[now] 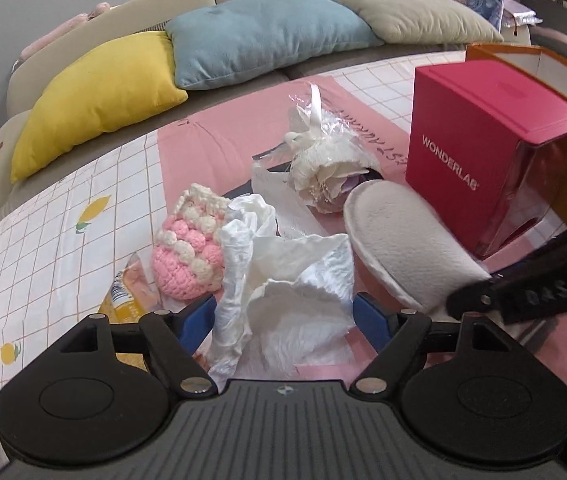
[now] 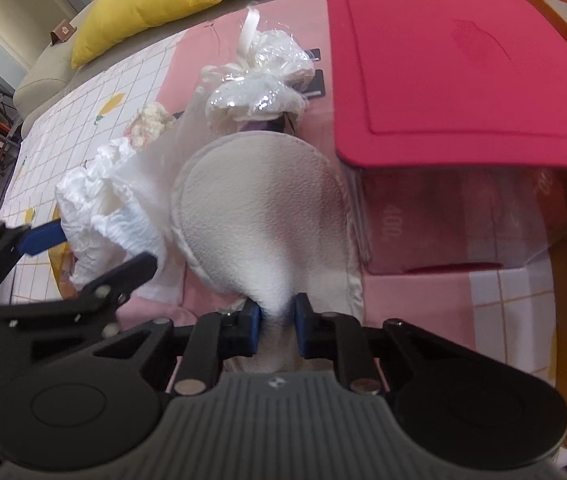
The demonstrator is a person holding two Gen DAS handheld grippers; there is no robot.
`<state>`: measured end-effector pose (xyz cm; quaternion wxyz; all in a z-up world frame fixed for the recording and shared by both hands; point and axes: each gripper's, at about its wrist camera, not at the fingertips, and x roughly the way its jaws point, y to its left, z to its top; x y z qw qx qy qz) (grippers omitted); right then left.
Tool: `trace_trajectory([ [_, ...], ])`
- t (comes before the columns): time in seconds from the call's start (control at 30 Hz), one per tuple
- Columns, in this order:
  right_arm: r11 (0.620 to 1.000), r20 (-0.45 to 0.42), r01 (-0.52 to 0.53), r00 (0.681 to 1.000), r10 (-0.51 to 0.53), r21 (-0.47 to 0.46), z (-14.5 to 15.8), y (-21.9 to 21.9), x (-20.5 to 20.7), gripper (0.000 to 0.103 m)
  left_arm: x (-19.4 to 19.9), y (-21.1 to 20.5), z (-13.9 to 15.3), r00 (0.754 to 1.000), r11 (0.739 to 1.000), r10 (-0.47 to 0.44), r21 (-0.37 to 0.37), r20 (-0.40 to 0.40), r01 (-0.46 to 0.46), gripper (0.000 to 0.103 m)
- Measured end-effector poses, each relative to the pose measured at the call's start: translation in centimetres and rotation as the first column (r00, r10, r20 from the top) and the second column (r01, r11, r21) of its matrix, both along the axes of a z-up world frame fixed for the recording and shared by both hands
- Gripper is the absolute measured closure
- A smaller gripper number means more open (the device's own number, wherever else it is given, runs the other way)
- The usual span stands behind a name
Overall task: Organize soft objects
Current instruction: 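Grasp the white tissue with the left tool while the right tool grasps the white slipper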
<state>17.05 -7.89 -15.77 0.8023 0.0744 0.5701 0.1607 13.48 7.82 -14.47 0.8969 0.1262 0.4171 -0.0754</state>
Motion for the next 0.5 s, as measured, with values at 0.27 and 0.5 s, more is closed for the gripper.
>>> trace_trajectory([
  [0.27,1.000,0.003,-0.001,1.000,0.001,0.003,0.2,-0.3,-0.3,0.088,1.2,-0.1,-1.8,0.998,1.000,0.023,0.010,-0.056,-0.023,0.057],
  [0.5,1.000,0.057,-0.010,0.998,0.008,0.030,2.2,-0.9,-0.8,0.091,0.5,1.9,1.1,0.994,0.985,0.106,-0.136,-0.021,-0.108,0.084],
])
